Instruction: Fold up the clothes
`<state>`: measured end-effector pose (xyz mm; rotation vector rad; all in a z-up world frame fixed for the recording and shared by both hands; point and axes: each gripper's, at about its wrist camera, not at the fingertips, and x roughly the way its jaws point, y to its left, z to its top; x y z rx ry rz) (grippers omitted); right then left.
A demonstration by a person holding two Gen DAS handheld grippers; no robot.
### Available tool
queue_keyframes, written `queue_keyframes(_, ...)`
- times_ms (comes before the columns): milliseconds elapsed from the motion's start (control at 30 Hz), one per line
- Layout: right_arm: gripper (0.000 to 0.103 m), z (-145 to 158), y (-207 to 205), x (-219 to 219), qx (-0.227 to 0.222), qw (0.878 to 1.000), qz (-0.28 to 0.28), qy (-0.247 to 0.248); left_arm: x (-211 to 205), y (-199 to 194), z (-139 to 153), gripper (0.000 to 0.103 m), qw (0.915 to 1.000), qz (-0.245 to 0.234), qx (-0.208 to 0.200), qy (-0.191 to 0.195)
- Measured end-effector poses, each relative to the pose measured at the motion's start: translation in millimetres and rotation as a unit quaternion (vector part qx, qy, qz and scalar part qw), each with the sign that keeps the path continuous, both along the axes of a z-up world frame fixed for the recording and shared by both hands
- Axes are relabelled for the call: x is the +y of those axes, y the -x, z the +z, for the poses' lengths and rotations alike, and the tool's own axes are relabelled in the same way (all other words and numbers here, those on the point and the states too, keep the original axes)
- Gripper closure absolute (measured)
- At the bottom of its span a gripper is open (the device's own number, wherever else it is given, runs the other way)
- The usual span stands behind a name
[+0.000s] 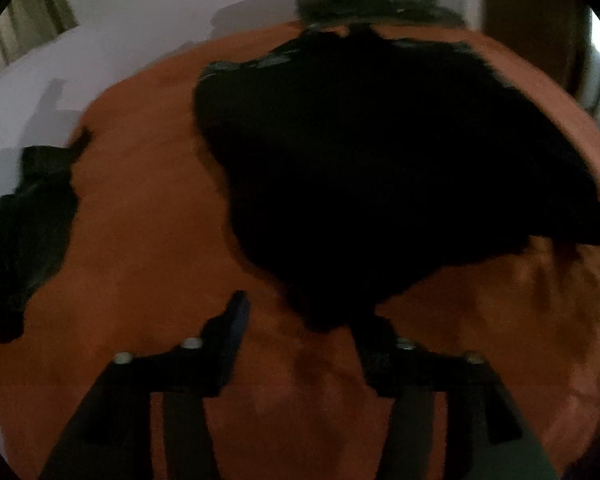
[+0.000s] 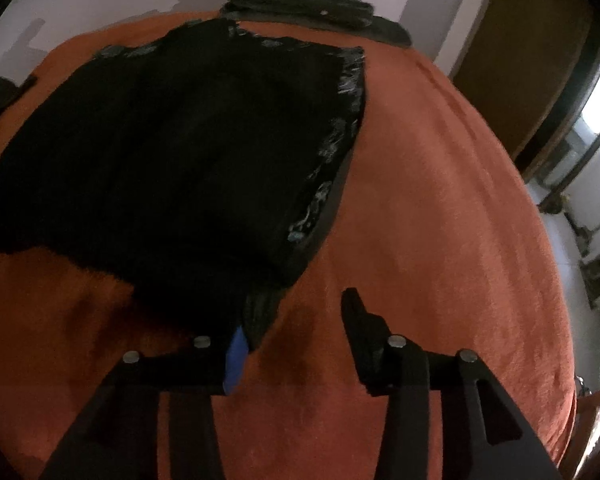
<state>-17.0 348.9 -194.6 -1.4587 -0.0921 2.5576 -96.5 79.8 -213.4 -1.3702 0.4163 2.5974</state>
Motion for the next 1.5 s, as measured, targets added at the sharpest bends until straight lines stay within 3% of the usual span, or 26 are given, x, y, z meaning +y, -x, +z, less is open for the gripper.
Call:
queue_keyframes(233, 0.059, 15, -35, 8, -0.008, 0.999, 0.008, 0.041, -28, -10, 19, 0.037, 0.9995, -0.009, -0.007, -0.028)
queue_keyframes(367, 0.059, 33, -27, 33, 0.015, 0.992, -0.040, 0.116, -54, 16, 35, 0.037, 0.9988, 0.023, 0.002, -0.042)
queue_keyframes(467, 0.059, 42, -16, 45, 0.032, 0.982, -0.062, 0.174, -71, 46, 30, 0.037, 0.9951, 0.034, -0.036, -0.086)
queue_keyframes(567, 0.059, 38, -2, 53, 0.019, 0.968, -0.066, 0.242, -76, 51, 13, 0.037, 0.9829, 0.033, -0.105, -0.148)
queue_keyframes(700, 0.059, 21, 12, 54, -0.014, 0.951, -0.080, 0.299, -83, 55, -14, 0.037, 0.9495, 0.057, -0.186, -0.246)
queue_keyframes(800, 0.059, 9, 23, 55, -0.038, 0.935, -0.090, 0.341, -81, 54, -25, 0.037, 0.9360, 0.068, -0.206, -0.277)
queue_keyframes(900, 0.059, 2, 27, 53, -0.047, 0.934, -0.097, 0.340, -78, 56, -28, 0.037, 0.9285, 0.070, -0.212, -0.297)
queue_keyframes(967, 0.070, 0, 28, 53, -0.047, 0.935, -0.102, 0.336, -76, 59, -26, 0.037, 0.9251, 0.068, -0.211, -0.309)
queue_keyframes(1033, 0.075, -1, 30, 55, -0.041, 0.937, -0.108, 0.328, -70, 60, -25, 0.038, 0.9291, 0.057, -0.204, -0.303)
queue_keyframes(1133, 0.086, 1, 31, 53, -0.033, 0.942, -0.106, 0.317, -64, 57, -23, 0.072, 0.9359, 0.053, -0.193, -0.290)
queue_keyframes(1200, 0.090, 3, 32, 53, -0.028, 0.943, -0.103, 0.314, -64, 54, -18, 0.084, 0.9392, 0.056, -0.181, -0.286)
queue_keyframes(1233, 0.103, 6, 31, 54, -0.024, 0.943, -0.104, 0.315, -66, 52, -16, 0.085, 0.9397, 0.059, -0.174, -0.288)
queue_keyframes(1367, 0.103, 18, 26, 58, -0.007, 0.942, -0.107, 0.318, -78, 42, -4, 0.089, 0.9384, 0.068, -0.159, -0.299)
queue_keyframes(1500, 0.103, 23, 22, 60, -0.001, 0.938, -0.109, 0.329, -75, 38, -3, 0.089, 0.9451, 0.050, -0.160, -0.281)
